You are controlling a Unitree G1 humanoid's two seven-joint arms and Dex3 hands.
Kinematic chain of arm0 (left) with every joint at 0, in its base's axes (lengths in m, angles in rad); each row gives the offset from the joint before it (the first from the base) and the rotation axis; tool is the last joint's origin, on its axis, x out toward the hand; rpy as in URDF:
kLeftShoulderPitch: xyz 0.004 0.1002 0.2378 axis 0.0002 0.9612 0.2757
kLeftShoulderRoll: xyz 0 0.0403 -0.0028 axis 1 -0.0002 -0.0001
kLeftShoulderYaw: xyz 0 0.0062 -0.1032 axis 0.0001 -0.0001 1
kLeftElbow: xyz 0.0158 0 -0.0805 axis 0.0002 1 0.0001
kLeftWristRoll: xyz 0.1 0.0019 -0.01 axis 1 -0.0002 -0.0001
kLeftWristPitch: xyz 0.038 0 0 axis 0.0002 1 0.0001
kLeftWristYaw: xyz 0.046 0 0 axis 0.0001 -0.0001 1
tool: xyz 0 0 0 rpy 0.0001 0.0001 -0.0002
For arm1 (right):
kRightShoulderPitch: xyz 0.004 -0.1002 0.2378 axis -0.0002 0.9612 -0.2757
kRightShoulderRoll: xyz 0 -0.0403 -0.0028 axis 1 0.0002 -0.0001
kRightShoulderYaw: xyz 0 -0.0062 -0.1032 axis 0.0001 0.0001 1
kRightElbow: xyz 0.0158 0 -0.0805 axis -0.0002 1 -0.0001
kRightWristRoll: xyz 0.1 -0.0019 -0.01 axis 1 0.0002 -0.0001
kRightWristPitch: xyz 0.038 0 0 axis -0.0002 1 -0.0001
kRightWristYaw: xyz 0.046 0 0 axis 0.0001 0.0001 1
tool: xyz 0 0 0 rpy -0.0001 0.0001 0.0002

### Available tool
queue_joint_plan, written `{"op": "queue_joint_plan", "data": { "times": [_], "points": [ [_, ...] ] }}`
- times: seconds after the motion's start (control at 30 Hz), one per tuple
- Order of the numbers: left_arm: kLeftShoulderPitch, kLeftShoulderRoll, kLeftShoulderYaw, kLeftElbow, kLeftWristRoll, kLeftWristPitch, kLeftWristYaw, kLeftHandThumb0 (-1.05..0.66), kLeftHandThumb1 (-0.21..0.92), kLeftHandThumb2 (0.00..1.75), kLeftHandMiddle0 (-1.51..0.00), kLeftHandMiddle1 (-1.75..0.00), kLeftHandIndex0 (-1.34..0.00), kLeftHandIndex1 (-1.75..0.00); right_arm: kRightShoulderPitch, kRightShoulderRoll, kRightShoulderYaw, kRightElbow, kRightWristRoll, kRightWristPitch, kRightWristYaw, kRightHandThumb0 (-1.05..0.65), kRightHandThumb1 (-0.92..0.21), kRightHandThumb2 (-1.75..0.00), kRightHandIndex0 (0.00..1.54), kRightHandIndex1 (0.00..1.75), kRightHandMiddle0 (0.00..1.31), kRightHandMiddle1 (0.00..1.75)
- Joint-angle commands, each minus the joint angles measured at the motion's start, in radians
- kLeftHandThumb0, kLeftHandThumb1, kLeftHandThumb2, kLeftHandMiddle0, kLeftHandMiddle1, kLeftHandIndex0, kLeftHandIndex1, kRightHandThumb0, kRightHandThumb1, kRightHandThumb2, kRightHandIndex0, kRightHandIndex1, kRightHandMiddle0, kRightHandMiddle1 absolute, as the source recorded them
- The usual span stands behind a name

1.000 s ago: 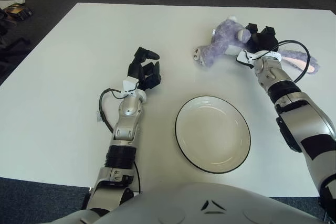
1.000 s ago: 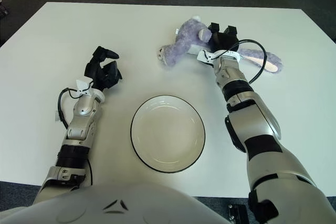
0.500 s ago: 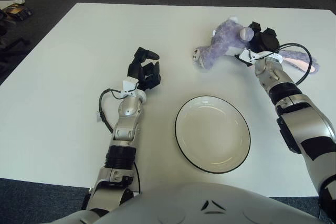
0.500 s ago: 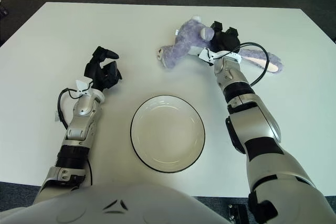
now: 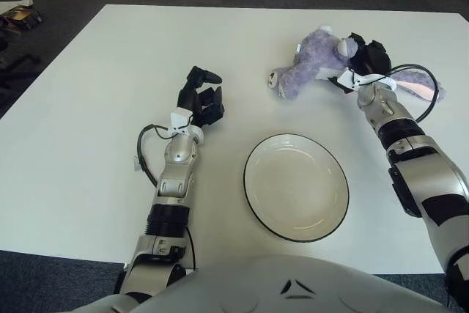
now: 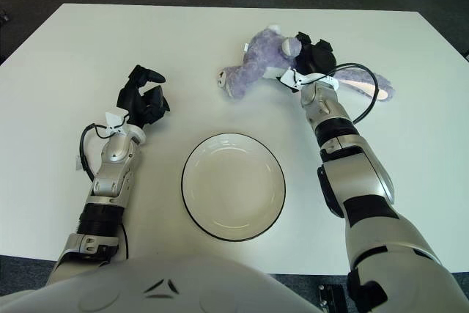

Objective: Put the doll into the plate.

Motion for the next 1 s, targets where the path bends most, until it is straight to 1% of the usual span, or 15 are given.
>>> {"op": "queue_joint_plan", "data": {
  "times": [0.0,0.1,0.2,0.63,0.83,0.97],
  "points": [
    [0.057,0.001,0.000,0.035,-0.002,-0.015,-0.007,-0.38,0.71,0.81,-0.96,-1.75,-0.32,-1.75,0.056,0.013,-0.014,0.012,0.036,0.014,0.050,0.51,-0.21,-1.44,0.69,1.75,0.86,1.75],
    [0.056,0.001,-0.001,0.039,0.001,-0.022,-0.005,-0.38,0.71,0.81,-0.97,-1.75,-0.32,-1.75,0.063,0.011,-0.025,0.000,0.049,0.015,0.058,0.52,-0.19,-1.46,0.71,1.75,0.91,1.75],
    [0.059,0.001,-0.002,0.037,0.004,-0.024,-0.004,-0.38,0.71,0.81,-0.98,-1.75,-0.32,-1.75,0.072,0.009,-0.032,-0.016,0.055,0.017,0.066,0.52,-0.19,-1.47,0.71,1.75,0.92,1.75],
    [0.073,0.003,-0.004,0.033,0.000,-0.021,-0.010,-0.38,0.70,0.83,-1.00,-1.75,-0.33,-1.75,0.112,0.005,-0.058,-0.088,0.081,0.043,0.093,0.51,-0.20,-1.45,0.70,1.75,0.95,1.75],
    [0.071,0.005,-0.001,0.044,-0.006,-0.044,-0.018,-0.38,0.68,0.84,-1.01,-1.75,-0.34,-1.75,0.145,-0.013,-0.094,-0.169,0.122,0.037,0.160,0.51,-0.21,-1.45,0.70,1.75,0.95,1.75],
    [0.069,0.007,-0.001,0.047,-0.001,-0.046,-0.018,-0.38,0.67,0.86,-1.03,-1.75,-0.35,-1.75,0.176,-0.022,-0.115,-0.259,0.142,0.066,0.200,0.51,-0.21,-1.45,0.70,1.75,0.95,1.75]
  ]
}}
